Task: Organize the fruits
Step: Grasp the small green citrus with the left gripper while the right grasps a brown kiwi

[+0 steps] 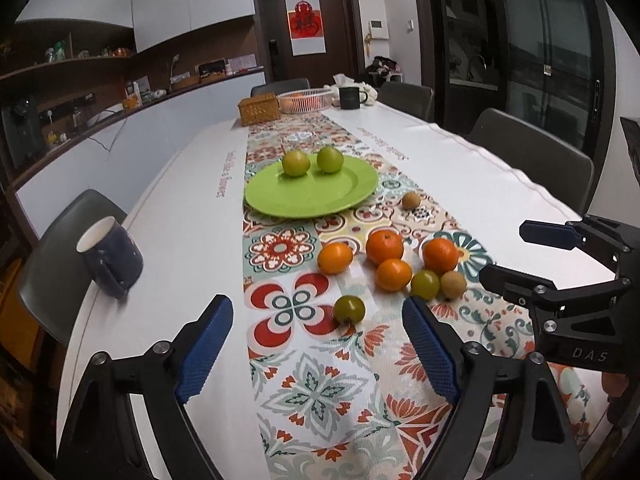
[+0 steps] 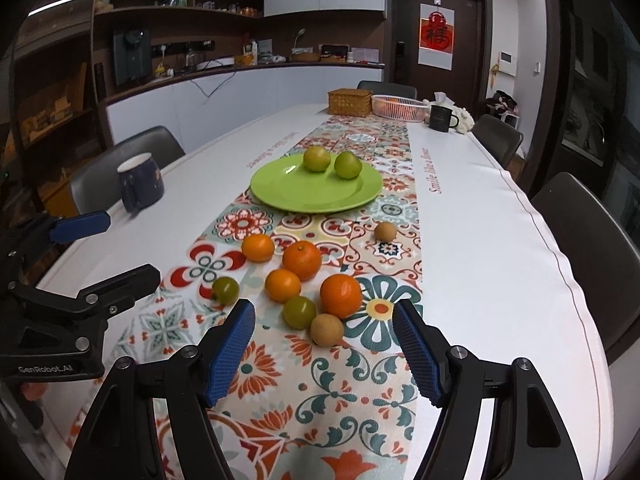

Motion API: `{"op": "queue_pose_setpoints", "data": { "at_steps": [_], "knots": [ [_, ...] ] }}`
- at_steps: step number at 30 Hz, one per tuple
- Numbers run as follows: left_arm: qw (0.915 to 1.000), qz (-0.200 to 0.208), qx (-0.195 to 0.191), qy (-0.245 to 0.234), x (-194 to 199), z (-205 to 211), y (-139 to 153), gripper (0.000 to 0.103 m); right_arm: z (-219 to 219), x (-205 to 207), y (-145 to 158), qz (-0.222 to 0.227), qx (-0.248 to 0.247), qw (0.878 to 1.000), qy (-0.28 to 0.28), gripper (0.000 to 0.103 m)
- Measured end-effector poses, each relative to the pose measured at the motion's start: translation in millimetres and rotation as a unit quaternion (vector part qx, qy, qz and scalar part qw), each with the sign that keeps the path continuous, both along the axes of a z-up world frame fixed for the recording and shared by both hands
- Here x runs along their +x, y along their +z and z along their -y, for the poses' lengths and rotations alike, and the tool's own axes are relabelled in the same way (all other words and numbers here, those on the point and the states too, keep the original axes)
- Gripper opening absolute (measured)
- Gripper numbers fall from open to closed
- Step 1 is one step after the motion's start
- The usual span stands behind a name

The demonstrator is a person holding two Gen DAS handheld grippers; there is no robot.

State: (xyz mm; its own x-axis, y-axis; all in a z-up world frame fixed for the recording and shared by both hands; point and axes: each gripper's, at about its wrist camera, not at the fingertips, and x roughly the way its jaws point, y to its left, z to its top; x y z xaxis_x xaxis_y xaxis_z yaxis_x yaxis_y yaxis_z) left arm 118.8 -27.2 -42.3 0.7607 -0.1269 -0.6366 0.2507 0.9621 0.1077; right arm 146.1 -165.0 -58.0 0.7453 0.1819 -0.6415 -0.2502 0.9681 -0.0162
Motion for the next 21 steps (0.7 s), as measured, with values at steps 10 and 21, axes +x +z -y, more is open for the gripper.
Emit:
{"op": "queue_pose_setpoints", "data": {
  "at_steps": [10,21],
  "knots": [
    [0.9983,-0.056,0.002,-0.014,25,7,-36,0.076,4,20,-36,-0.059,0.001,0.998,0.003,0.055],
    [0.9954,-0.090,0.003,-0.031,55,21,-59,0.062,9,40,-57,-0.093,0.007,0.996,0.004,0.046]
  ]
}}
